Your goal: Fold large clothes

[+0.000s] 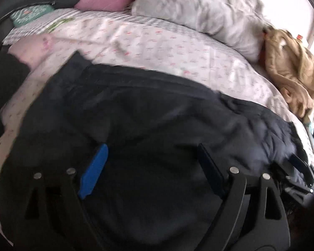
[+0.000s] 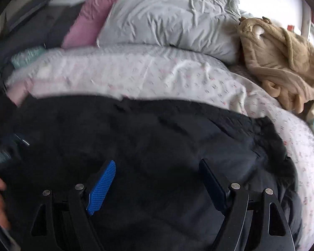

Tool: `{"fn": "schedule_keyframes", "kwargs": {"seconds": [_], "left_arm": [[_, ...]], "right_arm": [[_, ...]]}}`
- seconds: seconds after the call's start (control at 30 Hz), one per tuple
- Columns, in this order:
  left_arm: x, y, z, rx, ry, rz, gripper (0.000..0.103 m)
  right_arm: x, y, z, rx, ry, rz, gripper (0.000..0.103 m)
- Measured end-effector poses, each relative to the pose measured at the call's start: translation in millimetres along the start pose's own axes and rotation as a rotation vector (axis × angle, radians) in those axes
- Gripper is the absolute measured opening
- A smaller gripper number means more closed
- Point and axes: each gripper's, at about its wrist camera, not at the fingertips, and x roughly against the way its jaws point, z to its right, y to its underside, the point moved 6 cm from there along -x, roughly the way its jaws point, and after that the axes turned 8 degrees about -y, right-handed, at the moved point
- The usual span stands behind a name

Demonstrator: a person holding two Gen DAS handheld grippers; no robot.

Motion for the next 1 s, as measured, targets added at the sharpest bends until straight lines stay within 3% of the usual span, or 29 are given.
{"fn": "schedule_keyframes", "kwargs": {"seconds": [0.17, 0.23, 0.33, 0.4, 0.57, 0.7, 0.9, 1.0], "left_arm": [[-8.5, -2.7, -76.2, -0.020, -0.131, 0.015, 0.087], [-11.5, 0.9, -117.2, 0.014, -0.190, -0.016, 0.092], [-7.3, 5.9, -153.7, 0.148, -0.143, -0.074, 0.093], [4.3, 6.7, -165.0, 0.208, -0.111, -0.091, 0.092], [40.2, 14.2, -160.9, 0.266, 0.012, -0.166, 0.093], [72.6, 38.9, -154.7, 0.265, 0.086, -0.234, 0.093], [90.5, 72.4, -159.3, 0.275, 0.161, -0.298, 0.093], [81.7, 93.3, -159.4, 0.278, 0.207, -0.389, 0.093]], "right_arm": [[14.8, 33.9, 131.2, -0.251, 0.091, 0.018, 0.083], [21.1, 51.3, 172.9, -0.323, 0.151, 0.001, 0.083], [39.1, 64.9, 202.4, -0.447, 0.102, 0.015, 0.083], [52.3, 57.8, 198.5, -0.441, 0.141, -0.002, 0.083], [90.6, 36.9, 155.7, -0.415, -0.002, 0.037, 0.084], [104.3, 28.9, 119.8, -0.375, -0.092, 0.024, 0.084], [104.9, 41.4, 81.7, -0.196, -0.054, -0.039, 0.084], [101.8, 47.2, 72.8, -0.160, -0.035, -0.058, 0.084]]}}
